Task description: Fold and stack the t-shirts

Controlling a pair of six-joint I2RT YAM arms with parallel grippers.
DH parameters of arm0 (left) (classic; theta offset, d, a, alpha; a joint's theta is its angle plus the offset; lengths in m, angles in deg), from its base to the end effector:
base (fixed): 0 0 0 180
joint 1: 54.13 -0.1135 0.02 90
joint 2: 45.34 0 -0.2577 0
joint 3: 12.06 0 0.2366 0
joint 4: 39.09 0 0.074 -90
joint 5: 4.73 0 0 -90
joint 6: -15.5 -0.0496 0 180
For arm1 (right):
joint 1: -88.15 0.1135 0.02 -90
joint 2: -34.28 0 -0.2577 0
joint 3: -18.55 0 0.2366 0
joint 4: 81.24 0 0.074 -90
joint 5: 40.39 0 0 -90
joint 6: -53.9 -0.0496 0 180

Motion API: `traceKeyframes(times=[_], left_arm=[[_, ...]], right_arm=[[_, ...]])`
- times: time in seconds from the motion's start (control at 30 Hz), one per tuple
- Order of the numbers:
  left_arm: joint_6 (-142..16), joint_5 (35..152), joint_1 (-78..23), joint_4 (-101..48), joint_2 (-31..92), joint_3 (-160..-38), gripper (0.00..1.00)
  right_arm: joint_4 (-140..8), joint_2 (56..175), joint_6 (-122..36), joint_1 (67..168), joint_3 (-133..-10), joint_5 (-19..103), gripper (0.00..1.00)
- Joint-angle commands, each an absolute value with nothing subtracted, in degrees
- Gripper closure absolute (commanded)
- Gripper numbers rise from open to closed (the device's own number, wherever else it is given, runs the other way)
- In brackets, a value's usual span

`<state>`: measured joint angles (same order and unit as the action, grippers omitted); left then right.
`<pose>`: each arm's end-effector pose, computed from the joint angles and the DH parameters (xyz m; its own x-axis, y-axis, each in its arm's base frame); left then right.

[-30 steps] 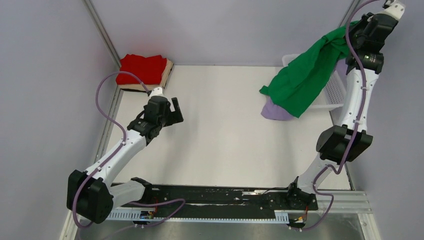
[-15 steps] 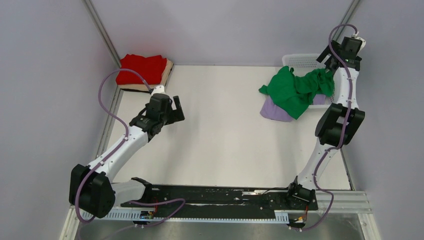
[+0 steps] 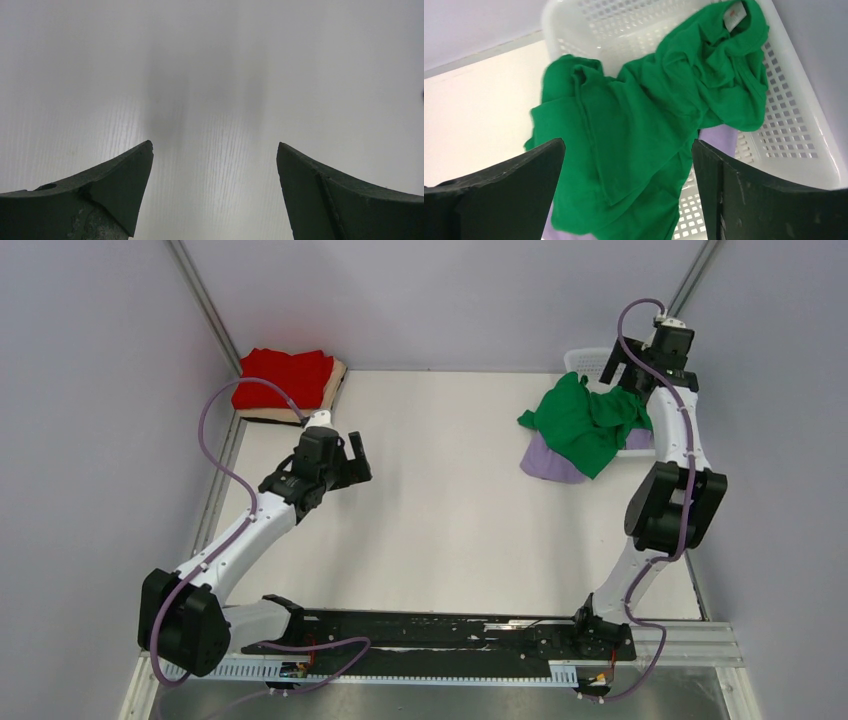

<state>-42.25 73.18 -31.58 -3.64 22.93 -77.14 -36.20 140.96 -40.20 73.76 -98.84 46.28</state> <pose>0.2409 -0.0888 0.2632 -0.6072 -0.3128 -0.7304 -0.1184 0.9446 -0.3062 0.4157 -0.1037 0.3347 -0.5305 0.2098 -0.8213 0.2402 0.9664 0.0917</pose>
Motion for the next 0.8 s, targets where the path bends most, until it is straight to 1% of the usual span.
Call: traceKeyframes(times=[0.0,0.2,0.43,0.63,0.7,0.77], left_arm=[[-42.13,72.75,-31.37,-4.86,20.93,-76.78,0.0],[-41.47,72.34,-31.37,-4.61,21.14,-76.32,0.0],[-41.21,71.7,-31.37,-4.44,22.64,-77.11,0.0],[-41.07,72.27,-31.37,-4.27,25.31,-78.5,0.0],[-41.09,72.61,-31.37,-4.53,25.74,-78.66,0.0],[-41.1,72.92,-31.37,-4.81,25.91,-78.69,0.0]], right_arm=[[-37.73,147.68,-44.82,72.65,-102.89,54.78,0.04],[-37.67,158.49,-47.11,71.45,-112.52,59.59,0.2],[-38.57,169.83,-47.25,69.95,-124.93,58.68,0.39],[-40.62,172.23,-46.82,69.74,-127.15,57.33,0.62],[-40.74,172.27,-46.42,69.64,-126.59,56.58,0.63],[-40.69,172.12,-45.86,69.69,-125.6,55.04,0.57]])
